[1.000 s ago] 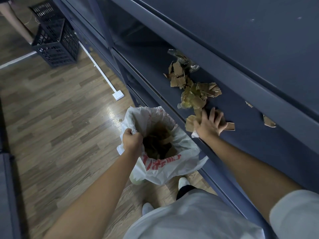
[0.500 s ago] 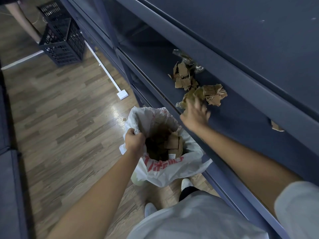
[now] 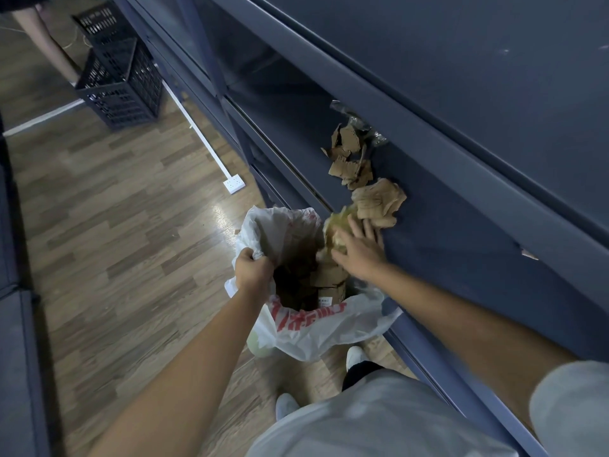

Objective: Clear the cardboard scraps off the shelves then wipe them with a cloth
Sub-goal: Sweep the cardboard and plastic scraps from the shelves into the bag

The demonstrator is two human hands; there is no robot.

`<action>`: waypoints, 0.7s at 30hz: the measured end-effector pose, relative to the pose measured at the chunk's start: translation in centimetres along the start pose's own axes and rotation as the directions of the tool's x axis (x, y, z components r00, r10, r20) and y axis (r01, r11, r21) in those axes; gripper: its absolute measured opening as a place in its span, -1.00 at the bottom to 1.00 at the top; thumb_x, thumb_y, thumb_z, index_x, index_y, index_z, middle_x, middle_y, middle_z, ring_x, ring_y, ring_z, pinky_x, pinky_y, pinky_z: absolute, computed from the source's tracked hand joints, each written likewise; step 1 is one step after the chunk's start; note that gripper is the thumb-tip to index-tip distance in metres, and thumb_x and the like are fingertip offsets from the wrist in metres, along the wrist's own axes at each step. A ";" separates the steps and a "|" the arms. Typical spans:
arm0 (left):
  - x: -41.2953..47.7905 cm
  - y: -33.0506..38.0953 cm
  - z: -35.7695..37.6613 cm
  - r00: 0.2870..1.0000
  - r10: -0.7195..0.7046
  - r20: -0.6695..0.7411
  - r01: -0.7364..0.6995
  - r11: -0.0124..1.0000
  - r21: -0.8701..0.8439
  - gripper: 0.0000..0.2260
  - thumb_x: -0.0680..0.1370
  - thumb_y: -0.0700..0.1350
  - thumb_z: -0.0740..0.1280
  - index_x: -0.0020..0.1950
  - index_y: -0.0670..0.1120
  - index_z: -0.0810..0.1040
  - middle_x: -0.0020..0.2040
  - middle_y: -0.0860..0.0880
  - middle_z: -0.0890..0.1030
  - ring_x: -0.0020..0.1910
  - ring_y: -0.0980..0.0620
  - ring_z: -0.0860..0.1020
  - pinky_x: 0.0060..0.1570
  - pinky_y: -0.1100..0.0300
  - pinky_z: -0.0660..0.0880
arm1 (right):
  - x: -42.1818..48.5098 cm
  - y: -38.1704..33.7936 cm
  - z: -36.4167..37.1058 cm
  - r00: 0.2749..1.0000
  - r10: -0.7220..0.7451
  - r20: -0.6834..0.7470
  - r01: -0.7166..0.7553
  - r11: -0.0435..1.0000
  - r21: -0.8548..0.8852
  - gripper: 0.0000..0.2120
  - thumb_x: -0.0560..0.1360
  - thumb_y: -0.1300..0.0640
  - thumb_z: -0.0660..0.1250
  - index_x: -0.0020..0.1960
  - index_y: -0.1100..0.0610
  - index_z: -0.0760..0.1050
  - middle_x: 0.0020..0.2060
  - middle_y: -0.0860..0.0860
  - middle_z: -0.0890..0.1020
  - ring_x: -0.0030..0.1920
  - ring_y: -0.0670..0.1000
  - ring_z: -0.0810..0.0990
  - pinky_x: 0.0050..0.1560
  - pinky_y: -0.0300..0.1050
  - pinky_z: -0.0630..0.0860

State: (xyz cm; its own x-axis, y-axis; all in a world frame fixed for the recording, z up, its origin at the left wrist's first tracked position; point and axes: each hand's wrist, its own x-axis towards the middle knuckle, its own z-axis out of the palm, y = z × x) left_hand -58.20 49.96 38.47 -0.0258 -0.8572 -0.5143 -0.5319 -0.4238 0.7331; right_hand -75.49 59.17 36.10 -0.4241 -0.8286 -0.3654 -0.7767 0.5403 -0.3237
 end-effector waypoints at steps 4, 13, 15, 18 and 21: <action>-0.1 -0.1 0.0 1.000 -0.022 0.017 0.022 1.000 -0.003 -0.78 0.46 -0.38 0.11 -0.25 -0.07 0.34 -0.38 -0.07 0.35 -0.42 0.03 0.33 -0.50 0.22 0.25 | -2.4 -2.5 1.6 0.985 -0.173 0.010 0.173 0.985 -0.002 -0.54 0.53 -0.06 0.14 0.40 0.04 0.29 0.49 0.03 0.16 0.47 0.13 0.11 0.37 0.10 0.12; -0.5 0.1 0.0 1.000 0.010 0.002 -0.010 1.000 0.006 -0.75 0.46 -0.36 0.10 -0.34 -0.07 0.28 -0.42 -0.05 0.30 -0.44 0.04 0.28 -0.50 0.20 0.19 | 2.8 1.3 -4.0 0.975 0.127 -0.181 -0.110 0.989 0.097 -0.49 0.53 0.01 0.17 0.44 0.06 0.19 0.51 0.08 0.08 0.45 0.22 0.14 0.36 0.19 0.17; -0.5 0.0 0.1 1.000 0.012 -0.011 -0.012 1.000 0.007 -0.74 0.46 -0.36 0.09 -0.36 -0.07 0.26 -0.43 -0.05 0.29 -0.45 0.03 0.28 -0.50 0.20 0.19 | 3.1 1.9 -3.7 0.988 0.124 -0.087 -0.116 0.989 0.086 -0.46 0.56 -0.03 0.12 0.49 0.05 0.07 0.53 0.08 0.00 0.49 0.21 0.03 0.40 0.19 0.10; -0.4 0.1 0.1 1.000 0.000 0.002 0.000 1.000 0.013 -0.76 0.46 -0.37 0.10 -0.33 -0.07 0.30 -0.42 -0.06 0.31 -0.45 0.02 0.30 -0.51 0.20 0.21 | 2.1 1.4 -1.6 0.999 0.050 -0.008 -0.050 0.999 -0.006 -0.43 0.58 -0.11 0.04 0.52 0.01 -0.04 0.53 0.06 -0.10 0.52 0.16 -0.11 0.46 0.12 -0.04; -0.2 0.1 0.0 1.000 -0.009 0.003 0.009 1.000 0.008 -0.75 0.43 -0.39 0.10 -0.33 -0.07 0.30 -0.43 -0.05 0.31 -0.48 0.02 0.29 -0.54 0.22 0.20 | -0.3 -0.1 0.7 0.990 -0.140 -0.014 0.139 0.990 -0.026 -0.48 0.57 -0.08 0.06 0.49 0.04 0.10 0.53 0.05 0.02 0.52 0.12 -0.03 0.46 0.07 -0.04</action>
State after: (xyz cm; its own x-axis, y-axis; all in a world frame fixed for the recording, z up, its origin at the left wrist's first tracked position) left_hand -58.30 50.07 38.67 -0.0238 -0.8526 -0.5220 -0.5388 -0.4289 0.7251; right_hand -74.96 59.42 35.63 -0.3180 -0.8978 -0.3046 -0.8401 0.4157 -0.3485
